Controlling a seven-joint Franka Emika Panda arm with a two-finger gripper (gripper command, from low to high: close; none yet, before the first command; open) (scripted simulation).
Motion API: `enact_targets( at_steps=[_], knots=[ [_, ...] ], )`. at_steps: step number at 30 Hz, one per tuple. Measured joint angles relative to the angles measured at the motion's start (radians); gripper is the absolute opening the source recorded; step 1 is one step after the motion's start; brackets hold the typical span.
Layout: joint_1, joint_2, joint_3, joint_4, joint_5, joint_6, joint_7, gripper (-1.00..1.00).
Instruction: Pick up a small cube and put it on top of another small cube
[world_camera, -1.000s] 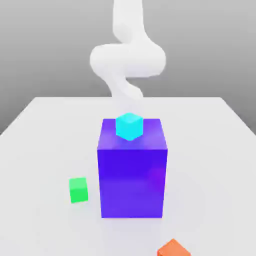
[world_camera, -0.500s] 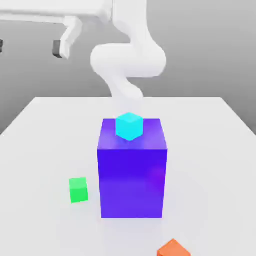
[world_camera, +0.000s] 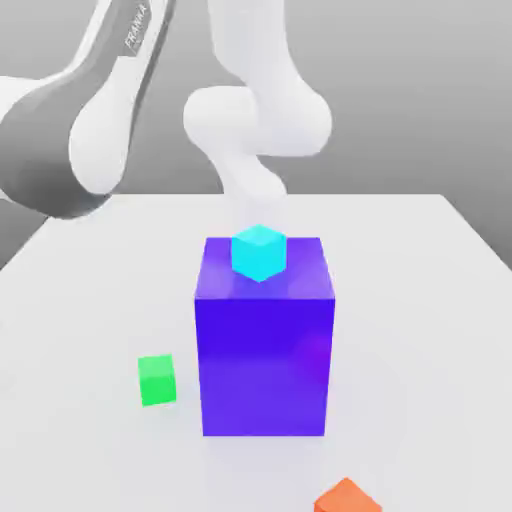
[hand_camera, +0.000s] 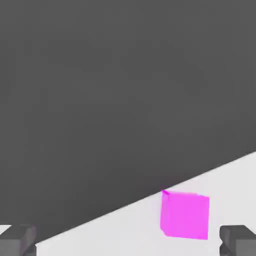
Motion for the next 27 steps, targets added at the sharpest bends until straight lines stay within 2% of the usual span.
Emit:
enact_targets(
  at_steps=[4, 8, 9, 15, 19, 27],
  knots=[
    [-0.067, 0.146, 0.007, 0.04, 0.048, 0.018, -0.043, 0.0],
    [-0.1, 0.291, 0.033, 0.078, 0.08, 0.106, -0.066, 0.0],
    [-0.103, 0.31, 0.037, 0.083, 0.083, 0.119, -0.069, -1.0],
    [-0.104, 0.32, 0.038, 0.086, 0.088, 0.125, -0.073, -1.0],
    [-0.088, 0.219, 0.017, 0.059, 0.071, 0.05, -0.061, -1.0],
    [-0.029, -0.074, 0.033, -0.192, 0.247, 0.024, 0.225, -1.0]
  ],
)
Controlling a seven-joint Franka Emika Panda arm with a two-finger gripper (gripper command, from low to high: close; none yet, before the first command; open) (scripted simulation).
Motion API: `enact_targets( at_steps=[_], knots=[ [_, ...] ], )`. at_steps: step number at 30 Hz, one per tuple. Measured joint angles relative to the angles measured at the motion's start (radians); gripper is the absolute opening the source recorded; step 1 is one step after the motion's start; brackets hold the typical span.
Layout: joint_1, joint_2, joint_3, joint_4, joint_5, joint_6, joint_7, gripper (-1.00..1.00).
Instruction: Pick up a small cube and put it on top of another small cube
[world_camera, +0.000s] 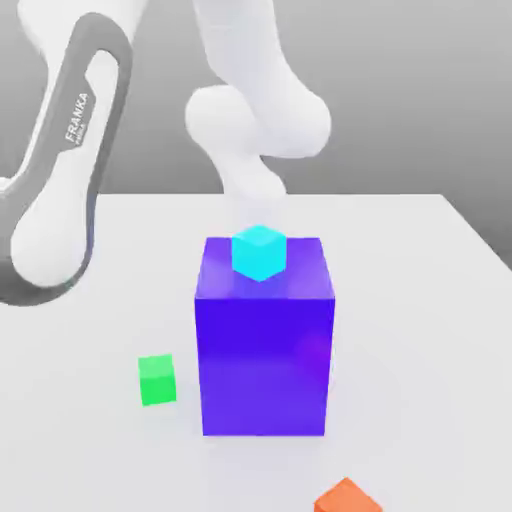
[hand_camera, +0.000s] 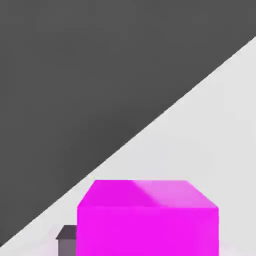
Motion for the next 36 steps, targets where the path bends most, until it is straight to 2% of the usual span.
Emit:
enact_targets(
  at_steps=[4, 9, 15, 20, 28, 36],
  knots=[
    [0.044, -0.144, 0.001, -0.145, 0.04, 0.016, 0.211, -1.0],
    [0.075, -0.309, 0.024, -0.335, 0.014, 0.059, 0.533, -1.0],
    [0.034, -0.469, 0.076, -0.57, -0.117, 0.133, 0.993, -1.0],
    [-0.112, -0.567, 0.175, -0.754, -0.286, 0.19, 1.388, -1.0],
    [-0.176, -0.473, 0.204, -0.764, -0.38, 0.289, 1.492, -1.0],
    [-0.177, -0.313, 0.213, -0.764, -0.374, 0.451, 1.489, -1.0]
  ],
)
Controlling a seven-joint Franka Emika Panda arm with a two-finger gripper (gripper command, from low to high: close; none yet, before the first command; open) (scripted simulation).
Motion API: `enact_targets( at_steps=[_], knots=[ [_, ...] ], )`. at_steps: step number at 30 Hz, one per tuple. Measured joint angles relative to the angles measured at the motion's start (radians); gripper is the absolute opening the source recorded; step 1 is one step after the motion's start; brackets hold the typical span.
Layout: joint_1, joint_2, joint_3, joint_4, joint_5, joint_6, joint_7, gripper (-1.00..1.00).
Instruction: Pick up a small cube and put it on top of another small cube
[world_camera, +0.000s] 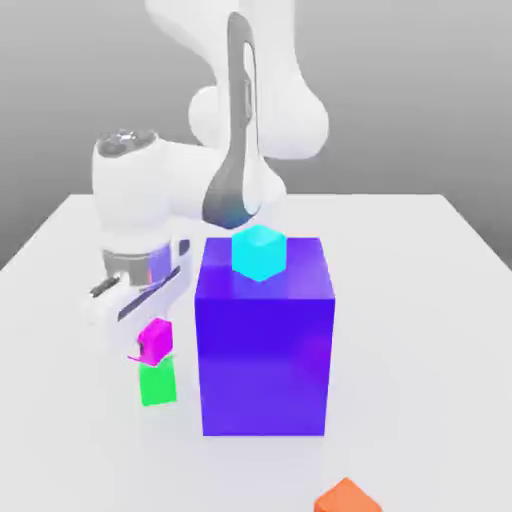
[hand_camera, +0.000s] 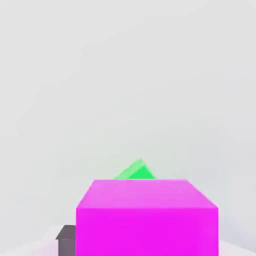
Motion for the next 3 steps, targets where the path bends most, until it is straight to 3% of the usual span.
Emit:
enact_targets(
  at_steps=[1, 3],
  knots=[
    [0.003, 0.016, 0.002, -0.001, 0.01, 0.017, -0.007, 1.0],
    [0.005, 0.016, 0.002, -0.001, 0.01, 0.017, -0.007, 1.0]
  ],
)
